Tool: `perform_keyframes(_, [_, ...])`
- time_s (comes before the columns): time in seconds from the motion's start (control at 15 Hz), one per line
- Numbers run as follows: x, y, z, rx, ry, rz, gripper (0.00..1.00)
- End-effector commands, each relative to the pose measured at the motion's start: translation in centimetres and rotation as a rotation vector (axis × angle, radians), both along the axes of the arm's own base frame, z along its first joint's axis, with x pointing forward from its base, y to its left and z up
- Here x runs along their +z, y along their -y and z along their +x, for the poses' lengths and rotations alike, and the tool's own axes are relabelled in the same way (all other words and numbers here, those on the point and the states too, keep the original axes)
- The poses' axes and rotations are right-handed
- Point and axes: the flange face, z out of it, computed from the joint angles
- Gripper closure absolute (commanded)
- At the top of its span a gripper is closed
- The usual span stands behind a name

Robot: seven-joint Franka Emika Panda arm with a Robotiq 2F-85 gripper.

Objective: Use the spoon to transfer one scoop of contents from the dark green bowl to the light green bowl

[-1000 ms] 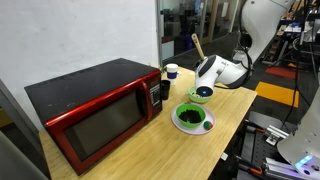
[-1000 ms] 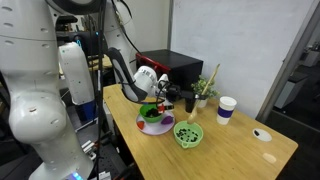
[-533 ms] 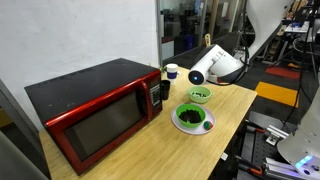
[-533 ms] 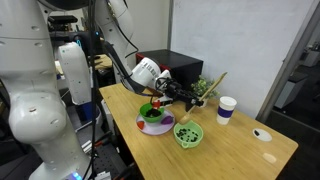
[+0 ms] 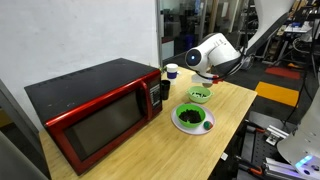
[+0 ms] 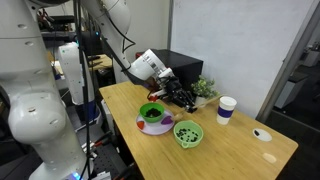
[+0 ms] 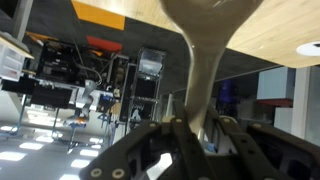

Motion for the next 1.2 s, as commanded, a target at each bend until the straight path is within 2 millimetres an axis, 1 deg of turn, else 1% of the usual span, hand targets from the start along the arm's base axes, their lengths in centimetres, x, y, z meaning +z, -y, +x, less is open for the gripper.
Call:
perform_keyframes(0.0, [1.6, -0.2, 0.4, 0.047, 0.054, 0.186, 0.94])
perform_keyframes(0.4, [3.4, -1.7, 1.5, 0.248, 0.127, 0.454, 0.94])
perform_keyframes(0.6, [4.0, -2.7, 1.7, 0.361, 0.135, 0.578, 0.94])
perform_keyframes(0.93, [3.8, -5.9, 1.2, 0.556, 0.104, 0.762, 0.94])
perform_keyframes(1.13, [2.6, -9.1, 0.1, 0.666, 0.055, 0.847, 0.94])
